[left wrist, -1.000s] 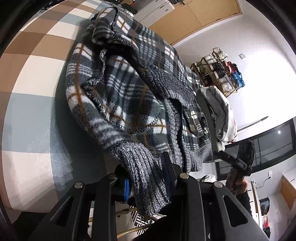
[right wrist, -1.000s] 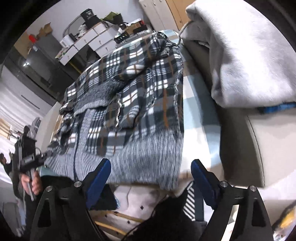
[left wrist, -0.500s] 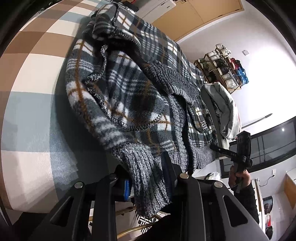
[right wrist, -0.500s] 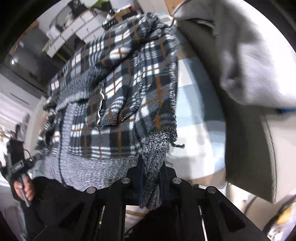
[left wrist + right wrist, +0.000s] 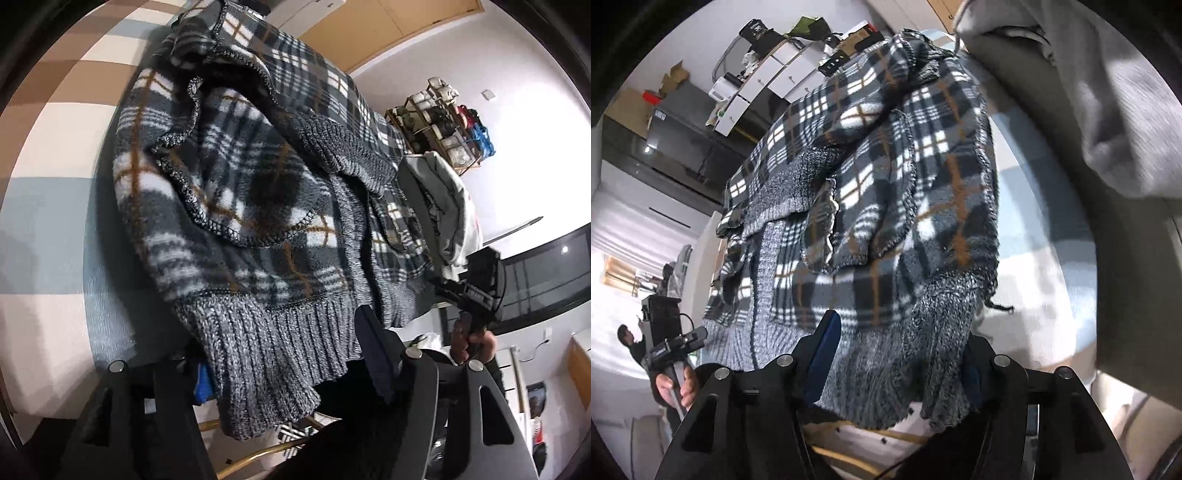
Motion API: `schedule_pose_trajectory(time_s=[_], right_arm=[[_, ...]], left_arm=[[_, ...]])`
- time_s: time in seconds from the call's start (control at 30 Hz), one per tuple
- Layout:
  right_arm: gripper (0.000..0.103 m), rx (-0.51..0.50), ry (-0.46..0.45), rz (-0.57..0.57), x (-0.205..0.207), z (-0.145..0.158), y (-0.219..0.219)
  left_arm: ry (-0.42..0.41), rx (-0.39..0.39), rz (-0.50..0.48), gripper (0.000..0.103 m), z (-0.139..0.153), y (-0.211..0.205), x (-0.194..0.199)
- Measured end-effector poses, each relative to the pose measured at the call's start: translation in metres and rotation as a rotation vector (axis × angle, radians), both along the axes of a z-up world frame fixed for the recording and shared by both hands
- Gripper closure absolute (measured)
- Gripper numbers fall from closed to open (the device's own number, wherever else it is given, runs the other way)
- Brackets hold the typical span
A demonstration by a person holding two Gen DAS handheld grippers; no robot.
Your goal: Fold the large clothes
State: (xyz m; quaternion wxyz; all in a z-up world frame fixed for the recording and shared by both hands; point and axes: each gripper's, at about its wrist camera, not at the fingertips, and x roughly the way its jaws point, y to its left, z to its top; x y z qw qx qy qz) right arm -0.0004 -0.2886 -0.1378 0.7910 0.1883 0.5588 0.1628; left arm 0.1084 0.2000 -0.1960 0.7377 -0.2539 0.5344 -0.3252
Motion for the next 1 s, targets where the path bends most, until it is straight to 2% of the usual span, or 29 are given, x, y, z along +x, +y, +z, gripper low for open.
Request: schedule_pose_trajectory(time_s=[0.03,0.07,0.1,0.13,0.17,0.23,0.27,0.3,0.47,0.63,0.77,0.83,0.9,1.0], right_arm=[[0.049,-0.003,-0.002,-0.007,0.001,-0.001,0.001],[0.070,-0.006,0.000,-0.014,0.002,-0.001,0.000],[0.086,-0.005,0.004,-0.019,0.003,-0.003,0.000],[0.091,-0.001,0.008,-0.019,0.004,-0.005,0.000],[0.091,0.011,0.000,-0.025,0.002,-0.004,-0.002],[0.091,0.028,-0.023,-0.030,-0.002,0.000,-0.005],[0.092,0.028,-0.037,-0.036,-0.004,0.003,-0.006],[0.092,0.024,-0.043,-0.034,-0.007,0.006,-0.007],[0.092,-0.017,-0.019,-0.003,-0.019,0.007,-0.007],[0.092,-0.008,-0.023,0.009,-0.026,0.014,-0.012],[0.092,0.028,0.007,0.027,-0.042,0.014,-0.016],[0.092,0.072,0.011,0.029,-0.047,0.018,-0.019],[0.092,0.116,0.011,0.032,-0.047,0.025,-0.019],[0.092,0.198,0.005,0.027,-0.028,0.046,-0.019]], left_arm=[[-0.007,-0.002,0.002,0.042,0.000,0.000,0.000],[-0.007,0.000,0.003,0.042,0.000,0.000,-0.001],[-0.008,-0.002,0.005,0.042,0.000,0.001,-0.001],[-0.008,-0.005,0.008,0.042,0.000,0.002,-0.002],[-0.006,-0.006,0.010,0.042,0.000,0.002,-0.003],[0.008,-0.015,0.031,0.057,-0.003,0.005,-0.006],[0.032,-0.009,0.039,0.084,-0.007,0.005,-0.006],[0.057,0.019,0.052,0.097,-0.012,0.006,-0.006],[0.102,-0.011,0.091,0.098,-0.017,0.015,-0.016],[0.103,0.046,0.012,0.098,-0.013,0.015,-0.039],[0.102,0.002,-0.005,0.098,-0.008,0.031,-0.054],[0.127,-0.069,-0.009,0.098,-0.007,0.042,-0.058],[0.203,-0.209,-0.004,0.098,-0.008,0.056,-0.052],[0.206,-0.293,0.025,0.098,0.007,0.072,-0.032]])
